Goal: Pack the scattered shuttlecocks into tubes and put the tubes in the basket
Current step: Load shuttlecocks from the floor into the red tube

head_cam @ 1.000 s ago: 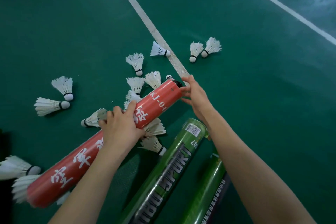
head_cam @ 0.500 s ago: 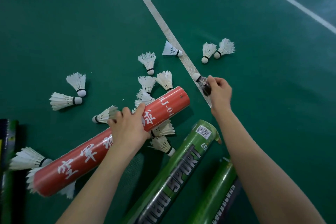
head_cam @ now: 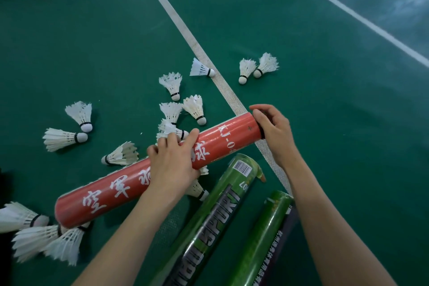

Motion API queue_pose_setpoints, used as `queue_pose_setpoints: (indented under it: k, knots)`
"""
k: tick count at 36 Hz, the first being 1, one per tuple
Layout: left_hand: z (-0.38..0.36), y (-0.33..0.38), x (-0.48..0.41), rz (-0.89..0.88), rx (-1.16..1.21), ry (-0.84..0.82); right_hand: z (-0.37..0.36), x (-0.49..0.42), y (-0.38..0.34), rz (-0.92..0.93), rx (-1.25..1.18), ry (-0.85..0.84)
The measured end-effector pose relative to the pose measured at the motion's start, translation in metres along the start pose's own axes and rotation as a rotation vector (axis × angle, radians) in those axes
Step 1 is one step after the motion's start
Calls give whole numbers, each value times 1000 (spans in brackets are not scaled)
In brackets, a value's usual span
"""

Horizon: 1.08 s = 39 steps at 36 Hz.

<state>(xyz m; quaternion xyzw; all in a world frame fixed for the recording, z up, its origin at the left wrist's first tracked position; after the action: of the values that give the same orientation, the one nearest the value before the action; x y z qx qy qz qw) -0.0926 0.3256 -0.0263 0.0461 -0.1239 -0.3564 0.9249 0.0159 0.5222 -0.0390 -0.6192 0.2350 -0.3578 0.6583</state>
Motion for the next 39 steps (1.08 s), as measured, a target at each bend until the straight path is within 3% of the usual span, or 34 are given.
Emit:
queue_pose_setpoints:
  k: [6,14,16,19,22,28,34,39]
  knots:
    - [6,3,2,-18,18,45,-2,3,-1,-43,-72,-13]
    - [7,-14,1,50,9,23,-48,9,2,-110,-9,-313]
    - [6,-21,0,86,10,0,-55,2,2,-113,-30,-297]
    - [6,-33,0,140,21,-11,-60,-18,8,-166,-51,-132]
    - [7,-52,0,203,13,-12,-67,-37,17,-146,128,-79]
    - [3,-82,3,284,4,-45,-105,-69,16,45,495,-247]
    - [4,-103,7,344,19,-25,-148,-85,24,118,881,-399]
    - [5,-110,7,383,15,-29,-166,-92,29,182,1028,-439]
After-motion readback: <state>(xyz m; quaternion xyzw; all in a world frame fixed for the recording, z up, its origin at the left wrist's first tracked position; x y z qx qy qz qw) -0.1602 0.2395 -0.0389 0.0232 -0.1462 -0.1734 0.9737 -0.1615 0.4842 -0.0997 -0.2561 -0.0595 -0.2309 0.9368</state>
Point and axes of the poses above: each hand's wrist, its own x-axis away from the middle knuckle, its own z-axis out of the back of the hand, y = z × x, the point moved 7 cm from there along -x, towards the middle knuckle, and after that the axes turned 1 degree about y, right-handed, at the moved point
